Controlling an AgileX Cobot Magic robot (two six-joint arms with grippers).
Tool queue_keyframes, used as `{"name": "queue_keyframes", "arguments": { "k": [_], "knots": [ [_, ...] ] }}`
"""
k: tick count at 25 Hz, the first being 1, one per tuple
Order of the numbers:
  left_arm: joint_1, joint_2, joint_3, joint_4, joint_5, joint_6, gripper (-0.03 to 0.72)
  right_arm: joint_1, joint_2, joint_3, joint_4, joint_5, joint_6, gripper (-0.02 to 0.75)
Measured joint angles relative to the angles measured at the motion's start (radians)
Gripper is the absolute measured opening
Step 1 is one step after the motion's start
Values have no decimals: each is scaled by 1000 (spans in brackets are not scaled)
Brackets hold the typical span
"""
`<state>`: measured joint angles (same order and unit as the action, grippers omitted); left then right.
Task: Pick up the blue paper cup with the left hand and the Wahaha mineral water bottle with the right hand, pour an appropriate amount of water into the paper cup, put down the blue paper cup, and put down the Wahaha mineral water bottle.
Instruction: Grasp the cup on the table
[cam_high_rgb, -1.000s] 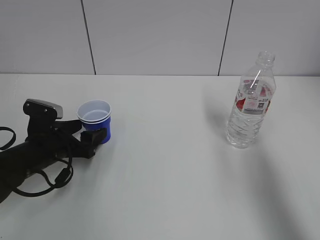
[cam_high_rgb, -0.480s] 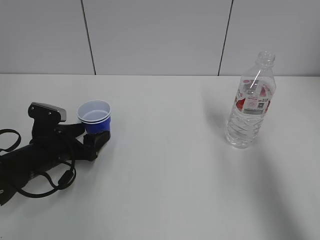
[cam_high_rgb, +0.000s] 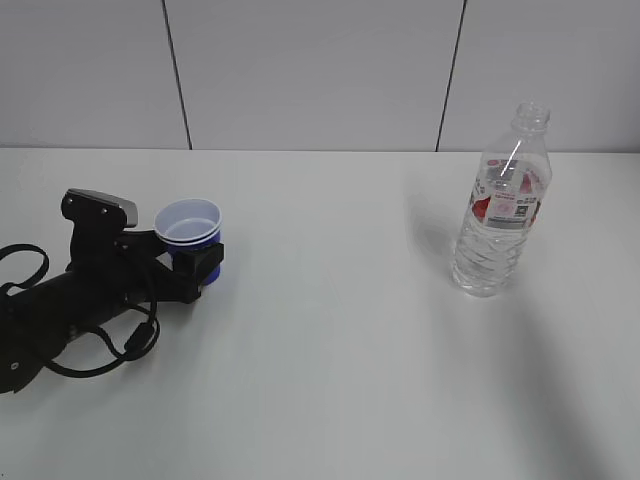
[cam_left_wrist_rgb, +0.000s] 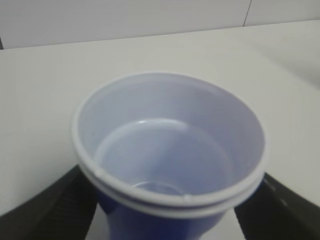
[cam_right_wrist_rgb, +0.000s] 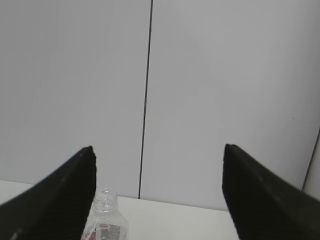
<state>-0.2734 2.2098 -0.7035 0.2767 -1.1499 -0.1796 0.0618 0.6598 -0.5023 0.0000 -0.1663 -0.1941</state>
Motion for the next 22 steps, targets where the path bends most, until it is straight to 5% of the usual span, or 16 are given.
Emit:
{"name": "queue_keyframes", "arguments": {
  "k": [22],
  "knots": [
    [-11, 35, -37, -3, 0, -2, 605, 0, 0, 0, 0, -3, 0, 586]
  ]
}}
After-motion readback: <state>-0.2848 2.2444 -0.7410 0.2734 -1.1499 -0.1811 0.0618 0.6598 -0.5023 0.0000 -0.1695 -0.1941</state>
